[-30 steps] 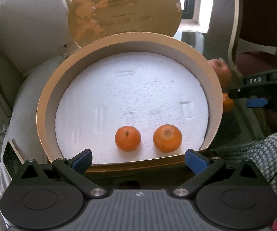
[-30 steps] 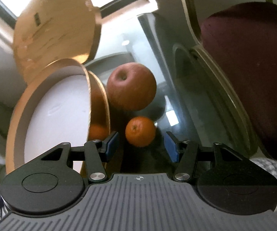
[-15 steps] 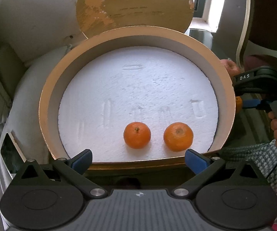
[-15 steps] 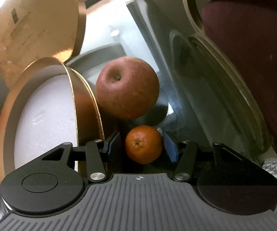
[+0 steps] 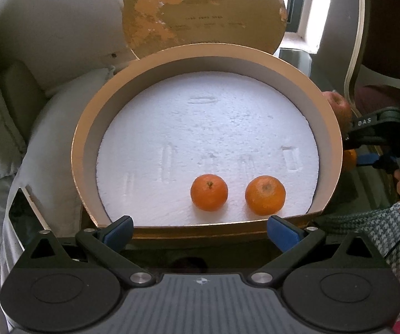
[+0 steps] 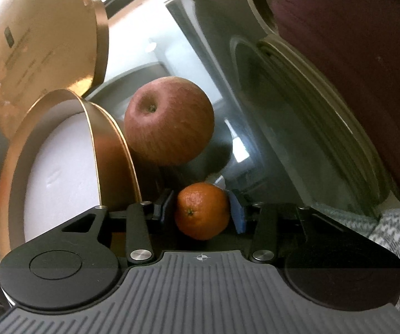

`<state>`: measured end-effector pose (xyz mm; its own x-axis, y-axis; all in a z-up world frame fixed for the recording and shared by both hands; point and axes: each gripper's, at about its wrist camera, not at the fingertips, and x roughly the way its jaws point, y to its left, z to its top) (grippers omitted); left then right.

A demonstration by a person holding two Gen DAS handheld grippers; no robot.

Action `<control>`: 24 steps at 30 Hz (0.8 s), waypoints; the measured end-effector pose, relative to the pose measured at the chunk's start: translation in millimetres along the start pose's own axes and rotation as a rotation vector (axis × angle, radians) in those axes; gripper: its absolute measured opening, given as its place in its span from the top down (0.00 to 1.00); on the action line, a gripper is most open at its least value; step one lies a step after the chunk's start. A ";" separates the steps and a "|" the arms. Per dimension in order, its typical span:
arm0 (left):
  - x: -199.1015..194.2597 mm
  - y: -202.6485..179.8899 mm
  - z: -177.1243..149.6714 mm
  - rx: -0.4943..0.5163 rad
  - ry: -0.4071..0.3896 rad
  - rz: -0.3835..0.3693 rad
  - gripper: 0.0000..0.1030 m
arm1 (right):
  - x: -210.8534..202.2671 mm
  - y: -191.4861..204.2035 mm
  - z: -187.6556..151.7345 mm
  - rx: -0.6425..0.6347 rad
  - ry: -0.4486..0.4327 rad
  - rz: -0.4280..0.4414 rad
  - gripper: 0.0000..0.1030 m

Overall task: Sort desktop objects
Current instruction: 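Grasp the last mandarin with the right gripper and lift it, then place the mandarin beside the other two and open the right gripper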

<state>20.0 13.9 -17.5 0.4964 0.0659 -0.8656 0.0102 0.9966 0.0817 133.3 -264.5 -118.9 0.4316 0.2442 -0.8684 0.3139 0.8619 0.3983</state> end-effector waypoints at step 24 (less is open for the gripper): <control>-18.9 72.5 -19.8 -0.192 -0.081 0.018 0.01 | -95.3 97.9 -35.0 -0.292 -0.144 0.152 0.57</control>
<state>-5.9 85.9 -4.9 0.5631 0.0877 -0.8217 -0.1614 0.9869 -0.0053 93.3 -187.9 -7.6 0.5758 0.3326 -0.7469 -0.0092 0.9161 0.4008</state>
